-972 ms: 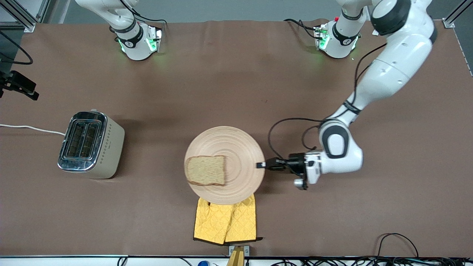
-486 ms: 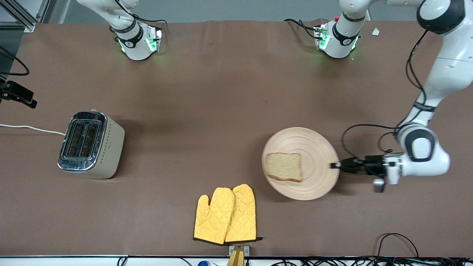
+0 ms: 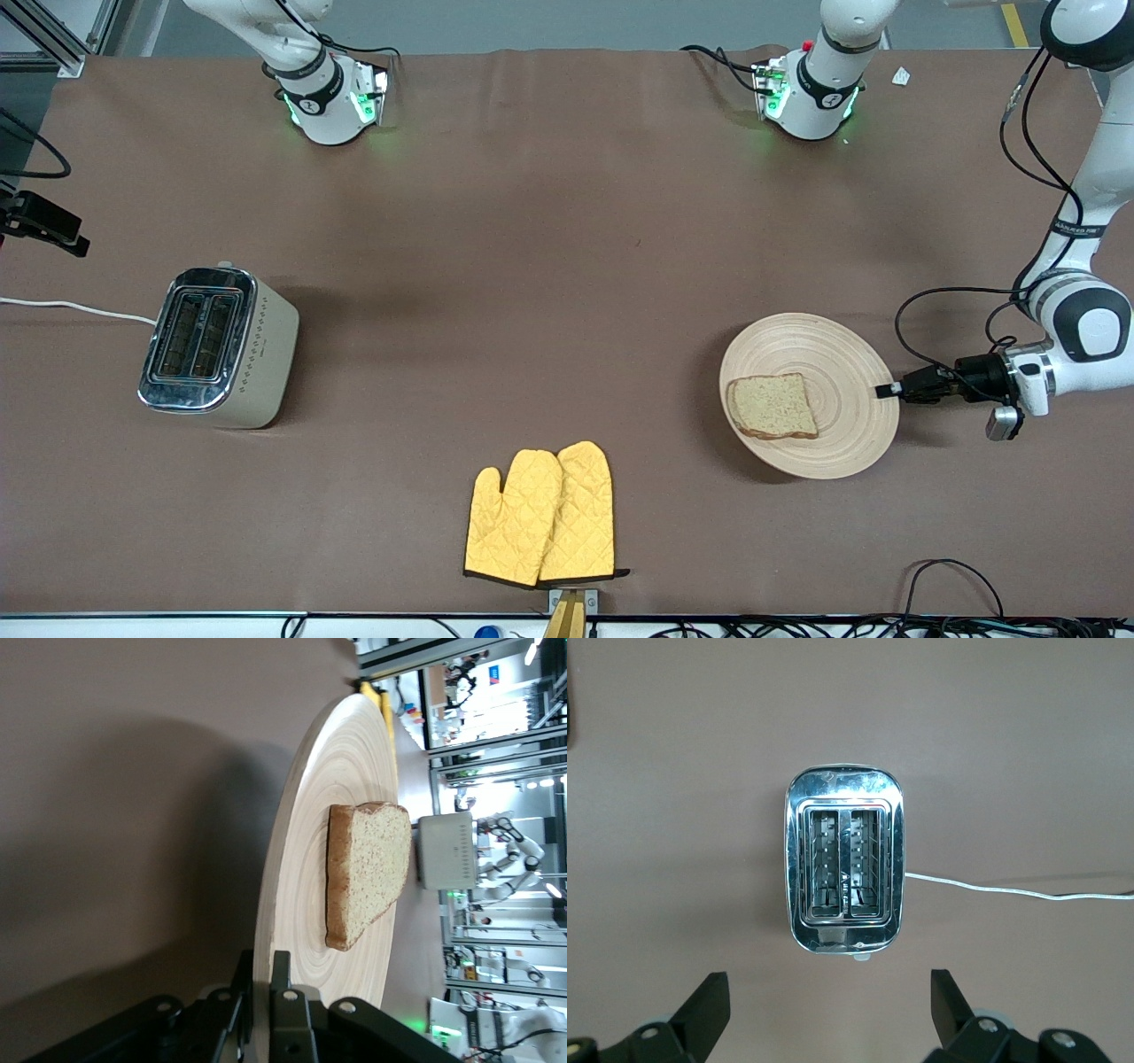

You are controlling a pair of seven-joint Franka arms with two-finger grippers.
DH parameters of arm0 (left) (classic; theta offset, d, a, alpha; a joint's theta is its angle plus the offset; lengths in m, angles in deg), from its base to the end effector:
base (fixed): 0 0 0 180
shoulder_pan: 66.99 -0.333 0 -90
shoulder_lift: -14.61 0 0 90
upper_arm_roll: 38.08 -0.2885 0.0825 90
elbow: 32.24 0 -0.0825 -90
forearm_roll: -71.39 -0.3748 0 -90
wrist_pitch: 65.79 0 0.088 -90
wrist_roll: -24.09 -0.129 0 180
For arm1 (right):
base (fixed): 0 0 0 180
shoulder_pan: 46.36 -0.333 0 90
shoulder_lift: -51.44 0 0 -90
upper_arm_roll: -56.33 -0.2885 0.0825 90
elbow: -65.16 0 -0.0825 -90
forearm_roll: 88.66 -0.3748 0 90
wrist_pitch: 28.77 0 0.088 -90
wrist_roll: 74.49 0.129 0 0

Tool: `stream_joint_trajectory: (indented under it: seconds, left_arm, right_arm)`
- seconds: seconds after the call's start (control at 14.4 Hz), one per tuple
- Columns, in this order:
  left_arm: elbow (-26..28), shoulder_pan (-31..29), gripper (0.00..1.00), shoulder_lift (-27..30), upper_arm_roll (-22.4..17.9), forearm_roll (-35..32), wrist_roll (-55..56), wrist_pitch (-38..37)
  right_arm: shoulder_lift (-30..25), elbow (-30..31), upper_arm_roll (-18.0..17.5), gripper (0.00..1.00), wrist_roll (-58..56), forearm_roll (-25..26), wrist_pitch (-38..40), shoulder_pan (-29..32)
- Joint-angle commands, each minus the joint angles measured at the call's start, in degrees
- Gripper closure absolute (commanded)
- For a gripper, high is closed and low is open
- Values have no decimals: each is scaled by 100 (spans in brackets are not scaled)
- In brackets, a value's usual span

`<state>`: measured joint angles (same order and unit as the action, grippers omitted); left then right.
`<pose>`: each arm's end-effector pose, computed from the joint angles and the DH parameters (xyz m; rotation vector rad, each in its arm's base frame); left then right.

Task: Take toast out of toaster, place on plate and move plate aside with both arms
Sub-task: 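Drag the plate with the left gripper away from the toaster, then open the left gripper and release the plate rim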

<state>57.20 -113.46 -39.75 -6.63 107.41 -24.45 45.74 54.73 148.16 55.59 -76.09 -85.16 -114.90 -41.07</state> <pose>0.6144 0.1386 0.1261 2.0550 -0.0867 0.1568 0.5528 -0.0524 0.5939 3.0804 -0.0856 -0.0093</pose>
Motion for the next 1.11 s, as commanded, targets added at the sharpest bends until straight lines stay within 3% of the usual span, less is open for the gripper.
stream_joint_trajectory:
  seconds: [0.0, 0.28, 0.42, 0.49, 0.62, 0.69, 0.83, 1.04]
  left_arm:
    - [-138, -20, 100, -4, -314, 36, -121, -96]
    - [-278, -126, 100, -30, -438, 10, -103, -105]
    - [-287, -126, 99, -153, -535, 10, -86, -96]
    - [-287, -135, 93, -127, -535, 1, -86, -96]
    - [-296, -117, 21, -101, -553, -182, 54, -96]
    - [-296, -117, 0, -92, -544, -262, 133, -96]
    - [-401, -64, 0, 31, -492, -569, 370, -105]
    - [-726, -20, 0, 242, 78, -1447, 1247, -472]
  right_arm:
    - [14, -64, -102, 0, -68, -60, 62, 121]
    - [5, 32, -111, 0, -60, -121, -26, 104]
    - [-4, 59, -102, 0, -68, -559, -87, 130]
    - [-3, 67, -102, 0, -68, -657, -131, 130]
    - [-12, 76, -93, 0, -77, -658, -132, 113]
    - [-21, 85, -93, 0, -77, -658, -114, 113]
    - [-30, 94, -102, 0, -68, -597, -105, 95]
    - [-39, 155, -94, 0, -68, -553, -123, 104]
